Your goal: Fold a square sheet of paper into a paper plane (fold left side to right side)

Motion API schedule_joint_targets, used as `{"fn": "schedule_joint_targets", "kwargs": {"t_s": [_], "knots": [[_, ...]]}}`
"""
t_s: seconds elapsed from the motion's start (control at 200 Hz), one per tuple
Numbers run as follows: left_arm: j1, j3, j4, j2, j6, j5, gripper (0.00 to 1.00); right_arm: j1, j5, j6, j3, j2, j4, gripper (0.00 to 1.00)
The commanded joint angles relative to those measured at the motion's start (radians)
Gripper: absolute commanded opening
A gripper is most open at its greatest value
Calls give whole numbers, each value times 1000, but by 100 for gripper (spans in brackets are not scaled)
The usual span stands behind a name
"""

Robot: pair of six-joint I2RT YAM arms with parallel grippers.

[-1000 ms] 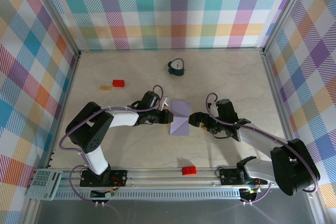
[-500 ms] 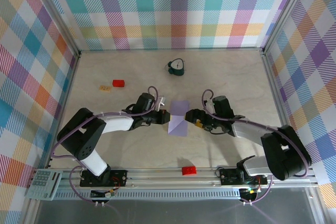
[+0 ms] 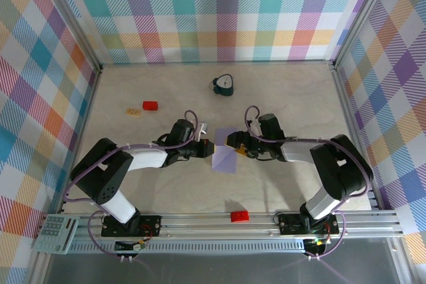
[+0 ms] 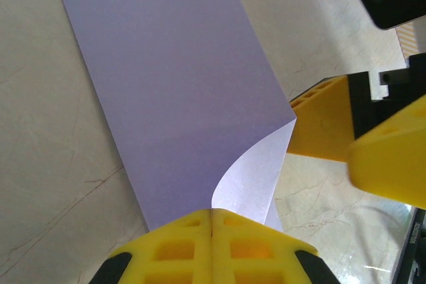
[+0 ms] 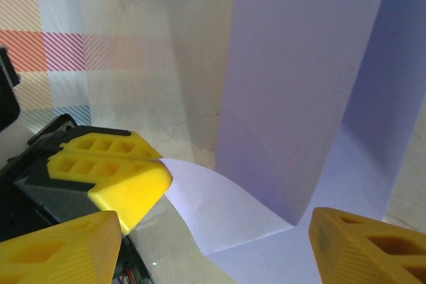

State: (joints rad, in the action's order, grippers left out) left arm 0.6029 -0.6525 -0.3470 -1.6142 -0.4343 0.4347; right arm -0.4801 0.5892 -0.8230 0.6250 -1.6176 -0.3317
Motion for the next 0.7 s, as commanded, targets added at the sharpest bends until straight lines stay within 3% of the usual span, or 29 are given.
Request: {"fn": "schedule_joint_targets", "kwargs": {"t_s": [0.0, 0.13, 0.3, 0.47, 0.565, 0.695], "knots": [[-17, 21, -35, 21, -11, 1, 5, -9, 30, -27, 24, -39, -66, 70], [-17, 27, -41, 20, -10, 4, 7, -18, 46, -37, 30, -65, -96, 58], [-30, 49, -58, 55, -10, 12, 21, -20, 31, -28, 24, -72, -88, 33], [-64, 90, -56, 142, -10, 6, 27, -18, 19, -9, 16, -44, -84, 6], [-85, 122, -54, 227, -10, -12, 30, -7, 11, 22, 11, -1, -76, 1], [-108, 167, -36, 375, -9, -56, 36, 21, 12, 70, 1, 92, -74, 0]]}}
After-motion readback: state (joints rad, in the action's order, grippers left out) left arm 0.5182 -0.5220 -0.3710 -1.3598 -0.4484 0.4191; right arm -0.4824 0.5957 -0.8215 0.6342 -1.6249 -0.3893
